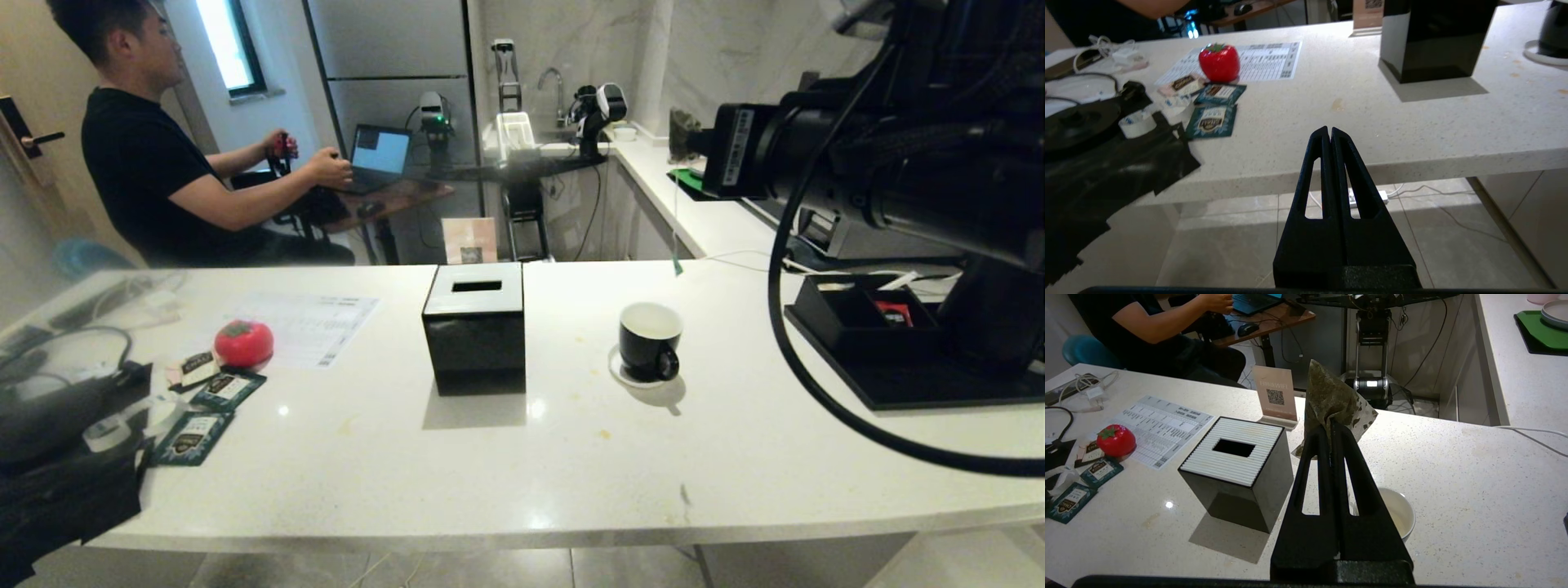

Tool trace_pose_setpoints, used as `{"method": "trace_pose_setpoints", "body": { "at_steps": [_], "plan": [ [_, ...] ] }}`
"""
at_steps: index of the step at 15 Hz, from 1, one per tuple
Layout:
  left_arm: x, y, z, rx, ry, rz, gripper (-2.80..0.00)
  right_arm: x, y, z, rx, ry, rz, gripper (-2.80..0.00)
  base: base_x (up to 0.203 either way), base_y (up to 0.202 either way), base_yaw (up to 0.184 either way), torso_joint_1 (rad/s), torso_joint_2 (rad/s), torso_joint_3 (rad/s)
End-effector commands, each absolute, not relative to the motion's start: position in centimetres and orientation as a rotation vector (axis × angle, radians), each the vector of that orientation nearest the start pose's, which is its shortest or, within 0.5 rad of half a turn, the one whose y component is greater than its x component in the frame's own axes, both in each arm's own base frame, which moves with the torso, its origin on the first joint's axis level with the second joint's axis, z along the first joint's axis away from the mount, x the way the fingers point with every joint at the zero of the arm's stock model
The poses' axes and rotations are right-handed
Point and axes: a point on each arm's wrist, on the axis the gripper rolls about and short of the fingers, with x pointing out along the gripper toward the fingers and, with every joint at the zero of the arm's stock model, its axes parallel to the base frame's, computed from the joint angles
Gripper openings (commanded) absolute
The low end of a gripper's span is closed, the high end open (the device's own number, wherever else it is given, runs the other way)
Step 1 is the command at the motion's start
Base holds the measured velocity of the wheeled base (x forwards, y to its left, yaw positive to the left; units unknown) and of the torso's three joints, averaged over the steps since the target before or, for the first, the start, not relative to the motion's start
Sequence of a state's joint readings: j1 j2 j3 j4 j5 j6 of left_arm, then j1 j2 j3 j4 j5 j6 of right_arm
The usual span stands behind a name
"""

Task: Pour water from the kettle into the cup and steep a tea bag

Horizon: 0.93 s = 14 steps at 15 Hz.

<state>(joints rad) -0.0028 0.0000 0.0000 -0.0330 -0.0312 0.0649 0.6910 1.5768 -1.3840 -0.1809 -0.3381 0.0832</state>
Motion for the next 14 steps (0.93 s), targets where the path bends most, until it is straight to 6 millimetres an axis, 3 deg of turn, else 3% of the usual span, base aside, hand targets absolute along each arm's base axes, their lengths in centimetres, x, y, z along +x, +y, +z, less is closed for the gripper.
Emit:
{"method": "trace_pose_setpoints", "body": {
  "at_steps": [1, 8, 14],
  "plan": [
    [-2.4, -0.1, 8.5, 0.066, -0.058, -0.043, -2.80, 22.7, 18.0, 33.8, 0.064, 0.026, 0.354, -2.80, 0.000, 0.000, 0.000, 0.000, 0.00, 0.000],
    [-3.1, -0.1, 10.3, 0.065, -0.097, -0.046, -2.80, 22.7, 18.0, 33.7, 0.054, 0.022, 0.357, -2.80, 0.000, 0.000, 0.000, 0.000, 0.00, 0.000],
    [-1.9, -0.2, 13.1, 0.060, -0.029, -0.093, -2.80, 22.7, 18.1, 33.7, 0.055, 0.021, 0.357, -2.80, 0.000, 0.000, 0.000, 0.000, 0.00, 0.000]
  ]
}}
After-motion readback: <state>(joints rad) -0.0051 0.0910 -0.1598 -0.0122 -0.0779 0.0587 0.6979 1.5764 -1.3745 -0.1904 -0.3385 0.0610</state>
